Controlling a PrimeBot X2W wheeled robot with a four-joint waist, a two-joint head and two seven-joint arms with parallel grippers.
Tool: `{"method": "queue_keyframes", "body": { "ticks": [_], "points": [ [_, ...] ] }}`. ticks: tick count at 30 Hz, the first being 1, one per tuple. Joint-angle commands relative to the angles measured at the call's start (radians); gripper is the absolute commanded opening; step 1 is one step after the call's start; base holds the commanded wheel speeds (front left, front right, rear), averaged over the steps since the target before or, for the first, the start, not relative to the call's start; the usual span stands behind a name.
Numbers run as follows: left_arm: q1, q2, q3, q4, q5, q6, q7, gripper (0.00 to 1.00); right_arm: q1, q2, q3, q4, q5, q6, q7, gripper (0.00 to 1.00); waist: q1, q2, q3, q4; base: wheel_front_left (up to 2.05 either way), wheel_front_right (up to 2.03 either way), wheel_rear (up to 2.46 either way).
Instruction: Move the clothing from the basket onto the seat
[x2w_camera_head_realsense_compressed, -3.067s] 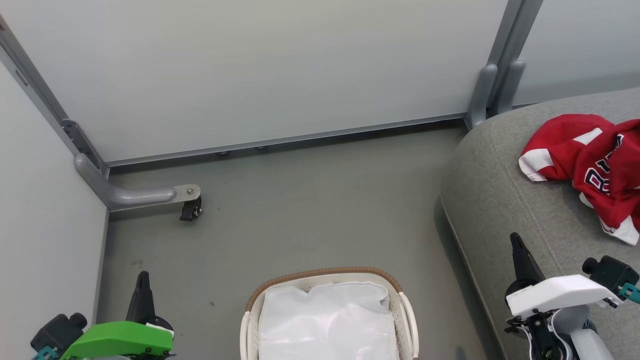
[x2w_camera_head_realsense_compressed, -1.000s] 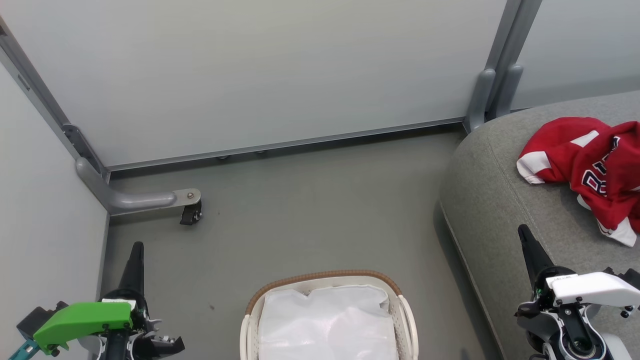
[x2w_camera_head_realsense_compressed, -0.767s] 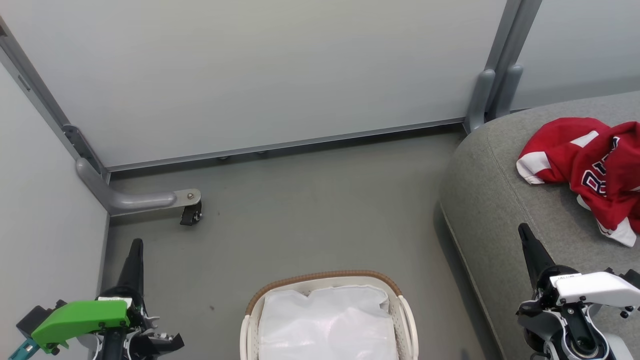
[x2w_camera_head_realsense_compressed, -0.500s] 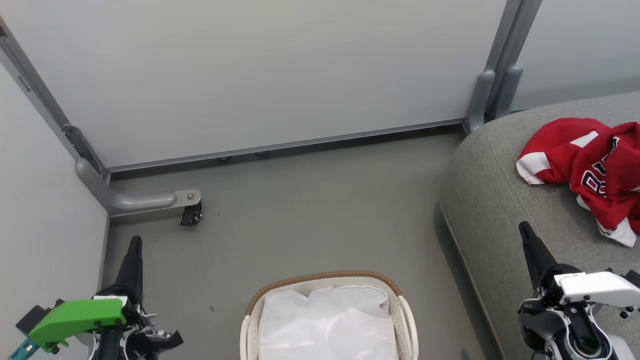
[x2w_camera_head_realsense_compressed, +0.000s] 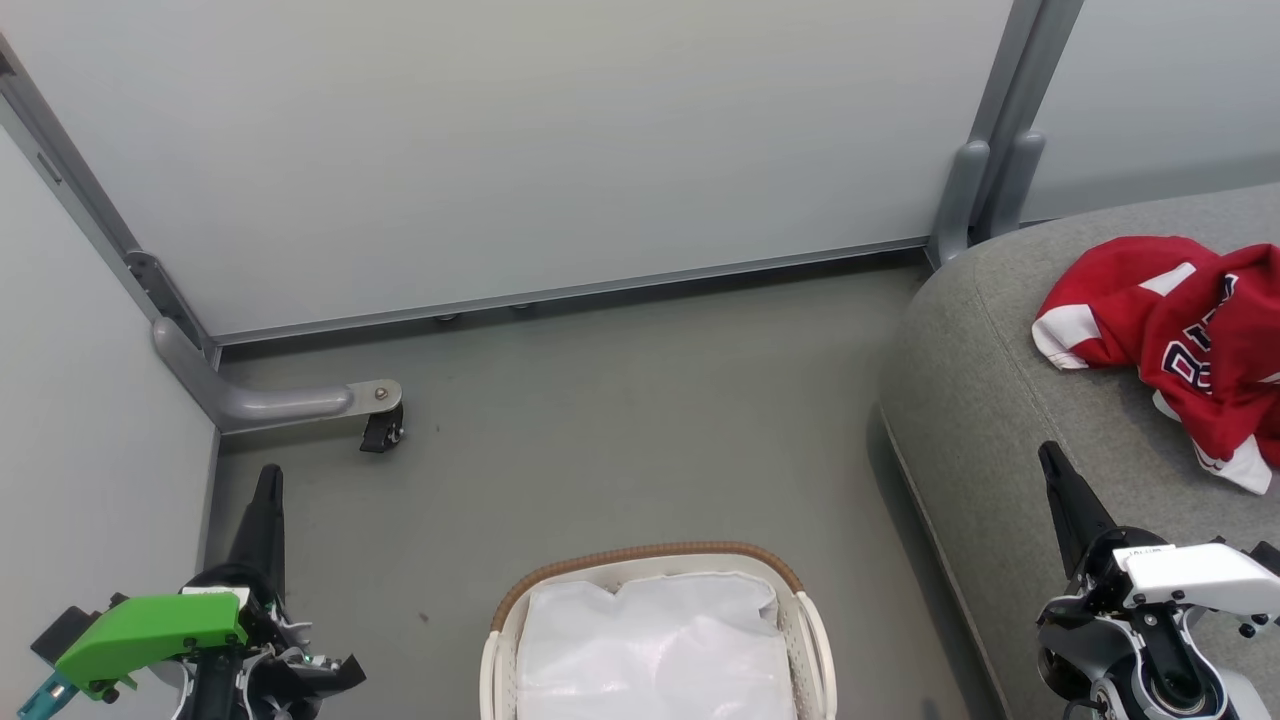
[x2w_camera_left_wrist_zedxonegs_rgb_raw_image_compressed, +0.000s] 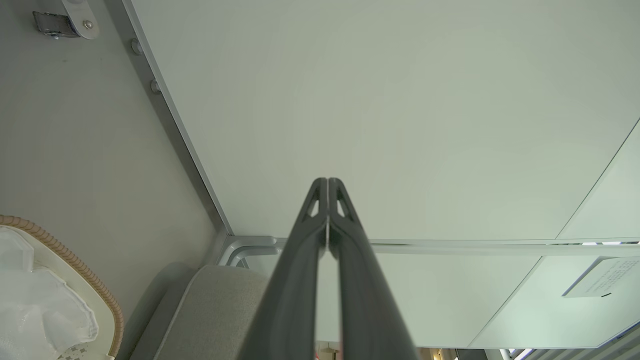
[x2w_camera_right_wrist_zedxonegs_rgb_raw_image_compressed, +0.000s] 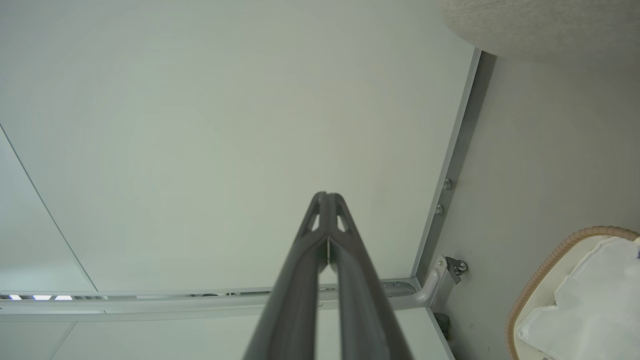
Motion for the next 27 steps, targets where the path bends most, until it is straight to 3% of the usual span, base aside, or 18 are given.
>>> {"method": "queue_keyframes", "body": {
  "ticks": [1, 27],
  "points": [
    [-0.011, 0.006, 0.002, -0.001, -0.003, -0.005, 0.004, 0.00, 0.010, -0.006, -0.002, -0.004, 0.003, 0.000, 0.002, 0.00, 0.0000, 0.0000, 0.000, 0.000, 0.00, 0.00, 0.00],
    [-0.011, 0.006, 0.002, -0.001, -0.003, -0.005, 0.003, 0.00, 0.010, -0.006, -0.002, -0.004, 0.003, 0.000, 0.001, 0.00, 0.0000, 0.0000, 0.000, 0.000, 0.00, 0.00, 0.00]
  ]
}}
